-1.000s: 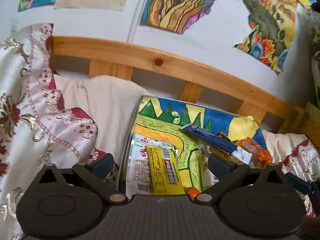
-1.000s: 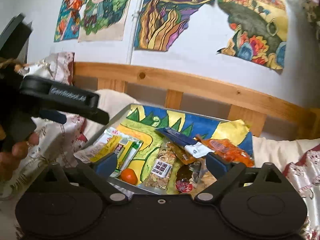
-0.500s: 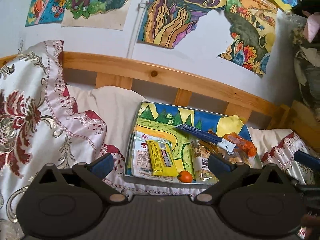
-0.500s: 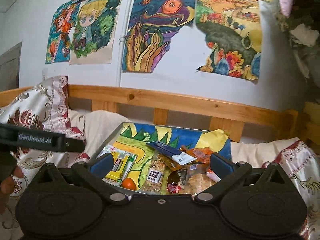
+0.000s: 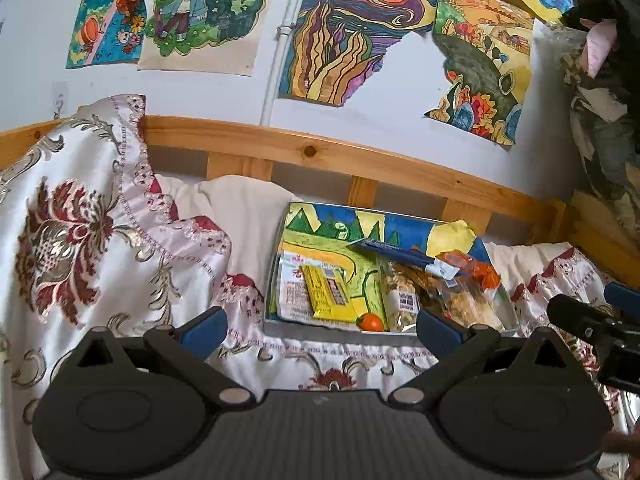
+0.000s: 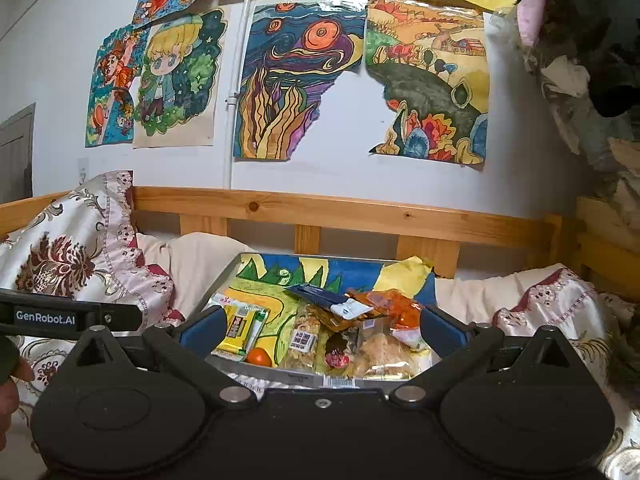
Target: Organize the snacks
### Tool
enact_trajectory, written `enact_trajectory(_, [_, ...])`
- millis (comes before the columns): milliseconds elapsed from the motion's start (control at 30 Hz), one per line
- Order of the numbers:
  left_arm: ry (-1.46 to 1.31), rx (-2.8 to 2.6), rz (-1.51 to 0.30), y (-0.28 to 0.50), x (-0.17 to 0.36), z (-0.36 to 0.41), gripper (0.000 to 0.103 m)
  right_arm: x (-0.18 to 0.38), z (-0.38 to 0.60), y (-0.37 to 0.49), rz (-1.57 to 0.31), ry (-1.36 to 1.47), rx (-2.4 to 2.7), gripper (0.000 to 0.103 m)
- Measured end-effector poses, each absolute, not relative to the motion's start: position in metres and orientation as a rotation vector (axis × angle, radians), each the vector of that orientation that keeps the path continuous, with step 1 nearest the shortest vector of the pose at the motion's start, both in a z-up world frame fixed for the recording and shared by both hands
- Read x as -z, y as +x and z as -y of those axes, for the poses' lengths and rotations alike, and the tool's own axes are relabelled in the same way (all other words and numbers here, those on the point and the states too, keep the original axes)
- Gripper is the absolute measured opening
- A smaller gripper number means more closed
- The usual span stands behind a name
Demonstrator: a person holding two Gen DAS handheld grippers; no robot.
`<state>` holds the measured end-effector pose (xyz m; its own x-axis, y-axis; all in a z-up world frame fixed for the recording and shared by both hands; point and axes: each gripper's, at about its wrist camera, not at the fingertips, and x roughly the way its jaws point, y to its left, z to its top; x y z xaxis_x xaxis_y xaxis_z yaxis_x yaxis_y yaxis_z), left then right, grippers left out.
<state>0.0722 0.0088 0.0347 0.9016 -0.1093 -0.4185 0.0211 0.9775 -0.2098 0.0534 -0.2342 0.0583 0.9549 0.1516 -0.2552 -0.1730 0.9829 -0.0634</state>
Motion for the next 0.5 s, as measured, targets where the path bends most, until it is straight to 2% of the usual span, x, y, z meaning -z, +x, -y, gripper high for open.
enact_trajectory(500, [-0.180, 0.067, -0.451, 0.022, -0.022, -0.010, 0.102, -0.043, 0.241, 0.003, -0.300, -0.052, -0.138, 0.102])
